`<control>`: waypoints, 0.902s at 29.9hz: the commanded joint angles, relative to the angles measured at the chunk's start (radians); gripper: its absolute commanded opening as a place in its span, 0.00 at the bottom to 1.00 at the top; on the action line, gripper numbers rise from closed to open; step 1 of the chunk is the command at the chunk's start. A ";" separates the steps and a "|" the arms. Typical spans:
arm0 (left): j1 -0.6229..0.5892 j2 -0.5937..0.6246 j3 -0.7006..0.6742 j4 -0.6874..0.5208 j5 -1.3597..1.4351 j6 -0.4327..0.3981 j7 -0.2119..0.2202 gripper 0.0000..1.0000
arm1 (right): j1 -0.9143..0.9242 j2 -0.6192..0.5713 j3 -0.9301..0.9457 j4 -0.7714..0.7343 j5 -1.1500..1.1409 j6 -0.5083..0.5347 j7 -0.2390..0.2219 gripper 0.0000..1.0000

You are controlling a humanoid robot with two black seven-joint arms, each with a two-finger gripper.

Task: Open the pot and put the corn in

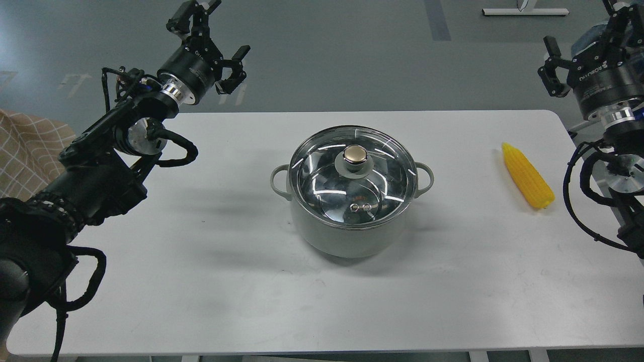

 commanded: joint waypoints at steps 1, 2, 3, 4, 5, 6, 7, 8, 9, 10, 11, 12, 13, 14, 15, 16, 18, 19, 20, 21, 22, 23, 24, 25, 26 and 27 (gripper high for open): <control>0.000 -0.003 0.002 -0.003 0.007 -0.002 -0.002 0.98 | 0.002 0.012 -0.002 -0.004 0.000 0.000 0.000 1.00; 0.000 -0.003 0.004 -0.004 0.008 -0.003 -0.002 0.98 | 0.002 0.020 -0.002 -0.004 0.000 0.000 0.000 1.00; 0.002 -0.003 0.004 -0.006 0.010 -0.015 -0.002 0.98 | 0.004 0.032 -0.002 -0.004 0.000 0.000 0.002 1.00; 0.002 -0.003 0.004 -0.006 0.010 -0.028 -0.002 0.98 | 0.004 0.035 -0.002 -0.002 0.000 0.000 0.002 1.00; 0.002 -0.003 0.002 -0.006 0.010 -0.031 -0.002 0.98 | 0.004 0.035 -0.002 -0.002 0.000 0.000 0.002 1.00; 0.002 -0.003 0.004 -0.006 0.010 -0.032 -0.002 0.98 | 0.004 0.032 -0.002 -0.002 0.000 0.000 0.002 1.00; 0.000 -0.003 0.004 -0.006 0.010 -0.032 -0.002 0.98 | 0.006 0.032 -0.002 -0.002 0.000 0.000 0.002 1.00; -0.001 -0.003 0.005 -0.006 0.010 -0.034 -0.002 0.98 | 0.006 0.031 -0.002 -0.002 0.000 0.000 0.002 1.00; -0.003 -0.003 0.004 -0.006 0.010 -0.037 -0.002 0.98 | 0.006 0.029 -0.002 -0.002 0.000 0.000 0.002 1.00; -0.003 -0.003 0.004 -0.006 0.010 -0.039 -0.005 0.98 | 0.007 0.028 -0.002 -0.002 0.001 0.000 0.002 1.00; -0.003 -0.003 0.004 -0.006 0.010 -0.042 -0.007 0.98 | 0.007 0.028 -0.002 -0.002 0.001 0.000 0.002 1.00; -0.003 -0.007 0.010 -0.006 0.010 -0.045 -0.016 0.98 | 0.006 0.028 -0.002 -0.002 0.001 0.000 0.003 1.00; -0.004 -0.013 0.015 -0.006 0.010 -0.043 -0.023 0.98 | 0.004 0.029 -0.002 -0.002 0.000 0.000 0.003 1.00; -0.004 -0.013 0.015 -0.006 0.010 -0.043 -0.024 0.98 | 0.004 0.029 -0.002 -0.002 0.000 0.000 0.003 1.00; -0.003 -0.015 0.016 -0.008 0.011 -0.045 -0.028 0.98 | 0.001 0.029 -0.002 -0.002 0.001 0.000 0.003 1.00; -0.004 -0.013 0.018 -0.008 0.013 -0.045 -0.028 0.98 | -0.001 0.028 -0.002 -0.002 0.000 0.000 0.003 1.00; -0.004 -0.009 0.019 -0.015 0.025 -0.046 -0.033 0.98 | -0.002 0.026 -0.002 -0.001 0.001 0.000 0.003 1.00; -0.003 -0.006 0.019 -0.021 0.039 -0.049 -0.039 0.98 | -0.002 0.026 -0.001 -0.001 0.001 0.000 0.003 1.00; -0.004 -0.003 0.021 -0.032 0.062 -0.052 -0.045 0.98 | -0.002 0.025 0.000 -0.001 0.001 0.000 0.003 1.00; -0.012 0.005 0.022 -0.062 0.142 -0.052 -0.063 0.98 | -0.001 0.023 0.001 -0.001 0.001 0.000 0.003 1.00; -0.015 0.010 0.022 -0.078 0.199 -0.052 -0.074 0.98 | -0.001 0.019 0.001 -0.001 0.001 0.000 0.003 1.00; -0.023 0.029 0.022 -0.108 0.327 -0.052 -0.103 0.98 | -0.001 0.006 0.001 0.002 0.001 0.000 0.003 1.00; -0.038 0.043 0.019 -0.148 0.450 -0.052 -0.138 0.98 | 0.001 -0.006 0.001 0.004 0.001 0.000 0.003 1.00; -0.044 0.048 0.018 -0.173 0.505 -0.051 -0.152 0.98 | 0.001 -0.009 0.001 0.005 0.001 0.000 0.003 1.00; -0.046 0.056 0.018 -0.232 0.592 -0.042 -0.169 0.98 | 0.001 -0.015 0.001 0.007 0.001 0.000 0.003 1.00; -0.046 0.056 0.018 -0.233 0.592 -0.042 -0.169 0.98 | 0.001 -0.015 0.001 0.007 0.001 0.000 0.003 1.00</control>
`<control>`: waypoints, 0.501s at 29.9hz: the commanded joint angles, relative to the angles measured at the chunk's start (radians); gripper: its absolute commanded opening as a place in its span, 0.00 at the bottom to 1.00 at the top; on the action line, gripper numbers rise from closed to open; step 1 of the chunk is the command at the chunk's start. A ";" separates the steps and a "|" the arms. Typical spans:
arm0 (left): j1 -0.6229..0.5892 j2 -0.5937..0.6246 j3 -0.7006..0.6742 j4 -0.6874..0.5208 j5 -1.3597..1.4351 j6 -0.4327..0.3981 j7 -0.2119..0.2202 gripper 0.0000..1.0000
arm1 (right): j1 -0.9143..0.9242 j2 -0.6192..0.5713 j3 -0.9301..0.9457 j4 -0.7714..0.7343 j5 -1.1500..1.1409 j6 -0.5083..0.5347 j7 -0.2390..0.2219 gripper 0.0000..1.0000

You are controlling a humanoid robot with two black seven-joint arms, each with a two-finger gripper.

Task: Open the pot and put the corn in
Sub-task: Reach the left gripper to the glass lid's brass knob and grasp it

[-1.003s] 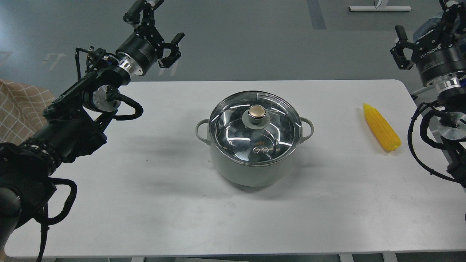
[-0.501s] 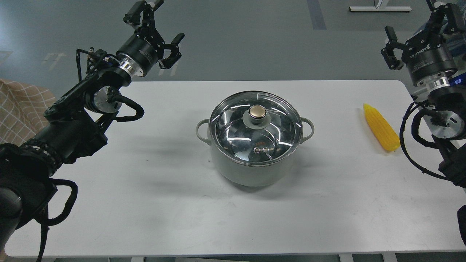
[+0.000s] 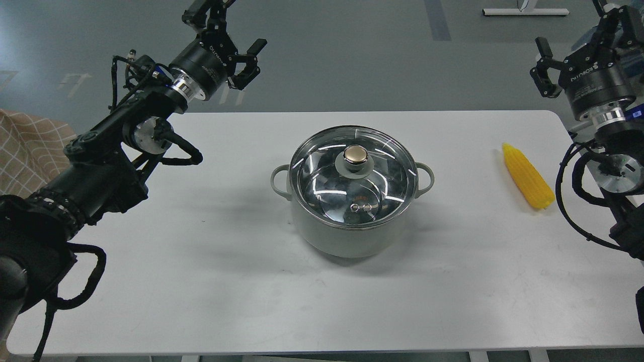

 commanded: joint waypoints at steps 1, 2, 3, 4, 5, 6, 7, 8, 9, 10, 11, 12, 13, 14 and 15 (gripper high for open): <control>-0.010 0.030 -0.007 -0.151 0.218 0.024 -0.037 0.98 | 0.002 -0.012 0.000 0.003 0.000 0.000 0.000 1.00; -0.009 0.059 -0.008 -0.235 0.271 0.053 -0.037 0.98 | 0.002 -0.012 0.000 0.003 0.000 0.000 0.000 1.00; -0.009 0.086 -0.008 -0.309 0.321 0.085 -0.037 0.98 | 0.002 -0.012 0.000 0.003 0.000 0.000 0.000 1.00; -0.009 0.094 -0.008 -0.342 0.345 0.099 -0.037 0.98 | 0.002 -0.012 0.000 0.005 0.000 0.000 0.000 1.00; -0.009 0.100 -0.007 -0.394 0.403 0.121 -0.039 0.98 | 0.002 -0.012 0.000 0.003 0.000 0.000 0.000 1.00; -0.009 0.100 -0.007 -0.414 0.443 0.130 -0.037 0.98 | 0.002 -0.012 0.000 0.003 0.000 0.000 0.000 1.00; -0.010 0.099 -0.002 -0.431 0.489 0.141 -0.039 0.98 | 0.002 -0.012 0.000 0.005 0.000 0.000 0.000 1.00; -0.009 0.097 0.003 -0.458 0.605 0.165 -0.039 0.98 | 0.000 -0.012 -0.002 0.005 0.000 0.000 0.000 1.00; -0.007 0.094 0.001 -0.471 0.678 0.179 -0.042 0.98 | 0.000 -0.012 -0.002 0.003 0.000 0.000 0.000 1.00; -0.001 0.094 0.003 -0.489 0.820 0.211 -0.050 0.98 | -0.003 -0.012 -0.002 0.003 0.000 0.000 0.000 1.00; 0.004 0.093 0.003 -0.494 0.958 0.248 -0.066 0.98 | -0.006 -0.012 -0.002 0.003 0.000 0.000 0.000 1.00; 0.005 0.090 0.006 -0.494 1.026 0.266 -0.077 0.98 | -0.007 -0.012 -0.002 0.005 0.000 0.000 0.000 1.00; 0.005 0.085 0.012 -0.494 1.086 0.285 -0.085 0.98 | -0.009 -0.014 -0.002 0.005 0.000 0.000 0.000 1.00; 0.002 0.073 0.047 -0.494 1.203 0.318 -0.093 0.98 | -0.011 -0.014 -0.002 0.005 0.000 0.000 0.000 1.00; -0.001 0.067 0.073 -0.494 1.259 0.337 -0.093 0.98 | -0.011 -0.014 -0.002 0.005 0.000 0.000 0.000 1.00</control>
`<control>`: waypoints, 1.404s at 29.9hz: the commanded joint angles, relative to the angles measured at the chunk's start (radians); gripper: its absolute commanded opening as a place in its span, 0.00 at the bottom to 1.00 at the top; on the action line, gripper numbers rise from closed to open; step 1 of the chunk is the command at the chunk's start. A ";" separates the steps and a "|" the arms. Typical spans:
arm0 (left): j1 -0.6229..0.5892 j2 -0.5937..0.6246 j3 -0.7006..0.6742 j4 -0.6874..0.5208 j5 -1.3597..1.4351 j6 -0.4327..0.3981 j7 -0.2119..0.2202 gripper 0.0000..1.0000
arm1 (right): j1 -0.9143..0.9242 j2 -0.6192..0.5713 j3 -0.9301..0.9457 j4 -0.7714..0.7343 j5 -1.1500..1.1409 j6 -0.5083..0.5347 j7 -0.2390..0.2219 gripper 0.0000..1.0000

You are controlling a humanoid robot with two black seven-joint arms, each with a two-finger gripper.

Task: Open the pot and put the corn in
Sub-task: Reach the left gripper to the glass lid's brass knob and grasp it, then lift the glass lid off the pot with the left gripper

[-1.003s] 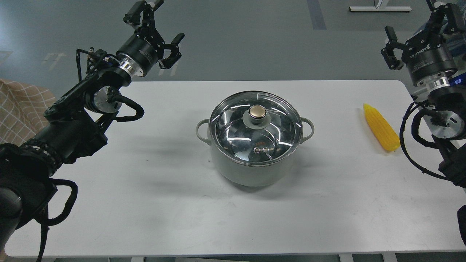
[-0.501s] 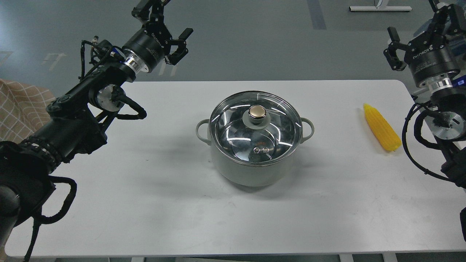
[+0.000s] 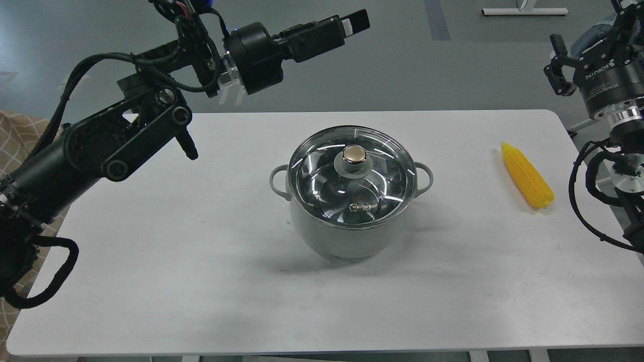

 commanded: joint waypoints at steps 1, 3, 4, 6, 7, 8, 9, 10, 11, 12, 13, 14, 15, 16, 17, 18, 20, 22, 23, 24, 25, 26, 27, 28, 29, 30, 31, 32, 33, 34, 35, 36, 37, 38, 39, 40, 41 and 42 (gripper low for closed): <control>-0.011 -0.030 0.106 -0.004 0.322 0.105 -0.016 0.98 | -0.005 -0.001 0.000 0.000 0.000 0.000 0.000 1.00; -0.019 -0.046 0.162 0.008 0.433 0.168 -0.016 0.98 | -0.007 -0.001 0.000 0.000 0.000 0.000 0.000 1.00; -0.020 -0.061 0.193 0.016 0.491 0.190 -0.016 0.98 | -0.007 -0.001 0.000 0.000 0.000 0.000 0.000 1.00; -0.019 -0.082 0.217 0.033 0.540 0.193 -0.016 0.98 | -0.007 -0.001 0.000 0.000 0.000 0.000 0.000 1.00; -0.016 -0.098 0.237 0.056 0.554 0.196 -0.016 0.98 | -0.005 -0.001 0.000 0.000 0.000 0.000 0.000 1.00; -0.013 -0.102 0.243 0.062 0.554 0.197 -0.016 0.98 | -0.005 -0.001 0.000 0.000 0.000 0.000 0.000 1.00; -0.008 -0.110 0.253 0.068 0.554 0.197 -0.016 0.98 | -0.007 -0.002 0.000 0.000 0.000 0.000 0.000 1.00; 0.001 -0.113 0.256 0.071 0.554 0.197 -0.016 0.98 | -0.007 -0.007 0.000 0.000 0.000 0.000 0.000 1.00; 0.003 -0.112 0.257 0.073 0.554 0.197 -0.016 0.98 | -0.007 -0.010 0.000 0.000 0.000 0.000 0.000 1.00; 0.007 -0.112 0.260 0.073 0.554 0.197 -0.016 0.97 | -0.007 -0.014 0.001 0.002 0.000 0.000 0.000 1.00; 0.018 -0.112 0.273 0.082 0.554 0.197 -0.016 0.97 | -0.007 -0.016 0.002 0.003 0.000 0.000 0.000 1.00; 0.021 -0.112 0.279 0.093 0.554 0.197 -0.016 0.97 | -0.007 -0.017 0.000 0.003 0.000 0.000 0.000 1.00; 0.027 -0.112 0.286 0.116 0.554 0.199 -0.016 0.96 | -0.007 -0.018 0.000 0.003 0.000 0.000 0.000 1.00; 0.032 -0.112 0.291 0.128 0.554 0.201 -0.016 0.96 | -0.007 -0.018 0.000 0.003 0.000 0.000 0.000 1.00; 0.036 -0.112 0.291 0.130 0.554 0.201 -0.016 0.95 | -0.007 -0.018 0.000 0.003 0.000 0.000 0.000 1.00; 0.042 -0.110 0.291 0.131 0.554 0.202 -0.016 0.95 | -0.008 -0.018 0.000 0.003 0.000 0.000 0.000 1.00; 0.056 -0.107 0.291 0.131 0.554 0.207 -0.016 0.95 | -0.008 -0.019 0.000 0.003 0.000 0.000 0.000 1.00; 0.059 -0.107 0.291 0.140 0.554 0.216 -0.016 0.94 | -0.008 -0.019 0.000 0.005 0.000 0.000 0.000 1.00; 0.059 -0.108 0.291 0.147 0.554 0.216 -0.016 0.94 | -0.008 -0.019 0.000 0.005 0.000 0.000 0.000 1.00; 0.061 -0.110 0.291 0.151 0.554 0.216 -0.016 0.92 | -0.008 -0.019 0.000 0.005 0.000 0.000 0.000 1.00; 0.064 -0.112 0.291 0.159 0.554 0.217 -0.016 0.89 | -0.008 -0.019 0.000 0.005 0.000 0.000 0.000 1.00; 0.065 -0.110 0.291 0.160 0.554 0.217 -0.016 0.86 | -0.008 -0.019 0.000 0.005 0.000 0.000 0.000 1.00; 0.067 -0.110 0.291 0.165 0.554 0.217 -0.016 0.80 | -0.008 -0.021 0.000 0.005 0.000 0.000 0.000 1.00; 0.067 -0.110 0.291 0.167 0.554 0.217 -0.016 0.71 | -0.008 -0.021 0.000 0.005 0.000 0.000 0.000 1.00; 0.067 -0.110 0.291 0.167 0.554 0.217 -0.016 0.63 | -0.008 -0.021 0.000 0.005 0.000 0.000 0.000 1.00; 0.067 -0.112 0.291 0.170 0.554 0.217 -0.016 0.50 | -0.008 -0.021 0.000 0.005 0.000 0.000 0.000 1.00; 0.067 -0.112 0.291 0.170 0.554 0.217 -0.016 0.50 | -0.008 -0.021 0.000 0.005 0.000 0.000 0.000 1.00; 0.069 -0.112 0.291 0.173 0.554 0.217 -0.016 0.43 | -0.008 -0.021 0.000 0.005 0.000 0.000 0.000 1.00; 0.070 -0.112 0.291 0.176 0.554 0.217 -0.014 0.38 | -0.008 -0.021 0.000 0.005 0.000 0.000 0.000 1.00; 0.072 -0.112 0.291 0.177 0.554 0.217 -0.014 0.34 | -0.008 -0.019 0.000 0.005 0.000 0.000 0.000 1.00; 0.075 -0.112 0.291 0.179 0.554 0.217 -0.009 0.21 | -0.008 -0.021 0.000 0.005 0.000 0.000 0.000 1.00; 0.073 -0.110 0.291 0.179 0.554 0.217 -0.009 0.03 | -0.008 -0.019 0.000 0.005 0.000 0.000 0.000 1.00; 0.073 -0.110 0.291 0.179 0.554 0.217 -0.009 0.03 | -0.008 -0.019 0.000 0.005 0.000 0.000 0.000 1.00; 0.073 -0.108 0.290 0.179 0.554 0.217 -0.009 0.00 | -0.008 -0.019 0.000 0.005 0.000 0.000 0.000 1.00; 0.072 -0.107 0.290 0.179 0.554 0.216 -0.009 0.00 | -0.008 -0.019 0.001 0.005 0.000 0.000 0.000 1.00; 0.069 -0.107 0.290 0.179 0.554 0.217 -0.011 0.00 | -0.008 -0.019 0.000 0.005 0.000 0.000 0.000 1.00; 0.064 -0.099 0.286 0.168 0.554 0.216 -0.012 0.00 | -0.008 -0.019 0.000 0.003 0.000 0.000 0.000 1.00; 0.056 -0.096 0.279 0.157 0.554 0.216 -0.014 0.00 | -0.008 -0.021 0.000 0.003 0.000 0.000 0.000 1.00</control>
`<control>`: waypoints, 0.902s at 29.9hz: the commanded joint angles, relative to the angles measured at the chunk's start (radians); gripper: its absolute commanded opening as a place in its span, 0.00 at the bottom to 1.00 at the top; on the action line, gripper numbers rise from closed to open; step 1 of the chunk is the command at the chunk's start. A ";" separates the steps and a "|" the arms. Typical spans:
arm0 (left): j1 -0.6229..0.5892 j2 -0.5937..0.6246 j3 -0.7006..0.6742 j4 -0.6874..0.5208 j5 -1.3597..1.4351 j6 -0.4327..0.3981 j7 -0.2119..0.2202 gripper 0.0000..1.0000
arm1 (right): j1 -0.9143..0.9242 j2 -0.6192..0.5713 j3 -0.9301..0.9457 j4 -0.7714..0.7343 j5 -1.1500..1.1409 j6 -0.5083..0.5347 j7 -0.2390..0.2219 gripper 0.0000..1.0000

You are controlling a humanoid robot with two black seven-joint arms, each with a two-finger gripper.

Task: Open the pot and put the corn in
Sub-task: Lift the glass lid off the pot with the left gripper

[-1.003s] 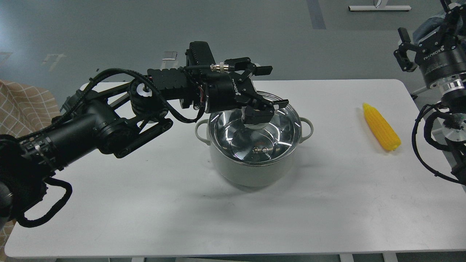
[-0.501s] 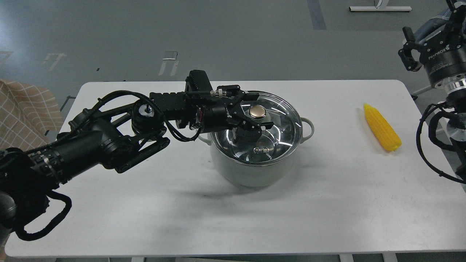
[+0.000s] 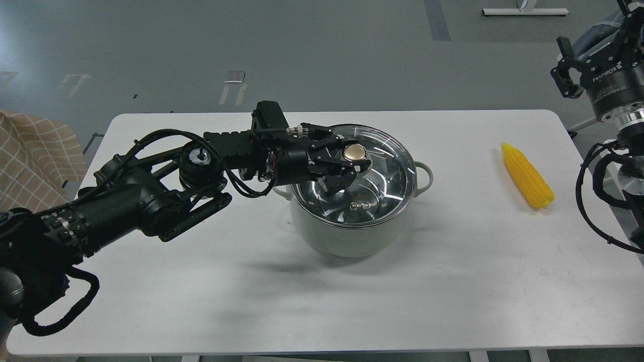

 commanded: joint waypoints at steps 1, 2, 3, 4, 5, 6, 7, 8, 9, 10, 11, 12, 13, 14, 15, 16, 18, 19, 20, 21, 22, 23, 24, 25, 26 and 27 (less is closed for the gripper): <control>-0.015 0.010 -0.012 -0.020 0.000 -0.002 -0.003 0.00 | 0.000 -0.001 0.000 -0.002 0.000 0.000 0.000 1.00; -0.029 0.021 -0.018 -0.048 0.000 -0.004 -0.005 0.00 | 0.000 -0.001 0.000 -0.002 0.000 0.000 0.000 1.00; -0.064 0.048 -0.019 -0.087 0.000 -0.011 -0.005 0.00 | 0.000 -0.001 0.000 0.000 0.000 0.000 0.000 1.00; -0.087 0.067 -0.019 -0.101 0.000 -0.014 -0.005 0.00 | -0.001 -0.001 0.000 -0.002 0.000 0.000 0.000 1.00; -0.119 0.096 -0.018 -0.119 0.000 -0.024 -0.005 0.00 | -0.001 -0.004 0.000 -0.002 0.000 0.000 0.000 1.00; -0.133 0.108 -0.019 -0.124 0.000 -0.027 -0.005 0.00 | -0.001 -0.007 0.000 0.000 0.000 0.000 0.000 1.00; -0.146 0.124 -0.019 -0.127 -0.011 -0.028 -0.005 0.00 | -0.001 -0.008 0.000 0.000 0.000 0.000 0.000 1.00; -0.170 0.162 -0.019 -0.138 -0.040 -0.028 -0.005 0.00 | -0.001 -0.008 0.000 0.000 0.000 0.000 0.000 1.00; -0.176 0.186 -0.019 -0.145 -0.049 -0.028 -0.005 0.00 | -0.001 -0.010 0.001 0.000 0.000 0.000 0.000 1.00; -0.183 0.237 -0.018 -0.156 -0.067 -0.028 -0.005 0.00 | -0.003 -0.012 0.000 0.000 0.000 0.000 0.000 1.00; -0.181 0.294 -0.016 -0.162 -0.080 -0.025 -0.005 0.00 | -0.003 -0.013 0.001 0.000 0.000 0.000 0.000 1.00; -0.177 0.321 -0.016 -0.168 -0.084 -0.024 -0.005 0.00 | -0.003 -0.015 0.001 0.000 0.002 0.000 0.000 1.00; -0.169 0.384 -0.004 -0.179 -0.092 -0.018 -0.005 0.00 | -0.003 -0.016 0.001 0.000 0.002 0.000 0.000 1.00; -0.161 0.418 -0.001 -0.182 -0.095 -0.013 -0.005 0.00 | -0.004 -0.018 0.000 0.000 0.002 0.000 0.000 1.00; -0.147 0.452 -0.001 -0.187 -0.097 -0.005 -0.005 0.00 | -0.004 -0.021 0.001 0.001 0.002 0.000 0.000 1.00; -0.105 0.508 -0.004 -0.188 -0.098 0.018 -0.005 0.00 | -0.006 -0.024 0.000 0.001 0.002 0.000 0.000 1.00; -0.042 0.567 -0.009 -0.188 -0.118 0.067 -0.005 0.00 | -0.011 -0.025 0.000 0.006 0.002 0.000 0.000 1.00; -0.011 0.598 -0.007 -0.188 -0.144 0.099 -0.005 0.00 | -0.015 -0.030 0.000 0.012 0.002 0.000 0.000 1.00; 0.003 0.615 -0.004 -0.190 -0.161 0.111 -0.005 0.00 | -0.017 -0.031 0.000 0.017 0.002 0.000 0.000 1.00; 0.018 0.631 -0.002 -0.188 -0.178 0.125 -0.005 0.00 | -0.018 -0.034 0.001 0.020 0.002 0.000 0.000 1.00; 0.055 0.660 -0.002 -0.188 -0.213 0.148 -0.005 0.00 | -0.021 -0.036 0.000 0.024 0.002 0.000 0.000 1.00; 0.076 0.673 -0.002 -0.188 -0.231 0.159 -0.005 0.00 | -0.023 -0.036 0.000 0.024 0.002 0.000 0.000 1.00; 0.118 0.681 -0.002 -0.187 -0.265 0.180 -0.005 0.00 | -0.023 -0.039 0.000 0.024 0.002 0.000 0.000 1.00; 0.158 0.681 -0.002 -0.182 -0.297 0.215 -0.005 0.00 | -0.026 -0.039 0.000 0.026 0.002 0.000 0.000 1.00; 0.176 0.681 -0.002 -0.178 -0.311 0.238 -0.005 0.00 | -0.026 -0.041 0.000 0.026 0.002 0.000 0.000 1.00; 0.193 0.678 -0.001 -0.175 -0.324 0.260 -0.005 0.00 | -0.026 -0.041 0.000 0.026 0.002 0.000 0.000 1.00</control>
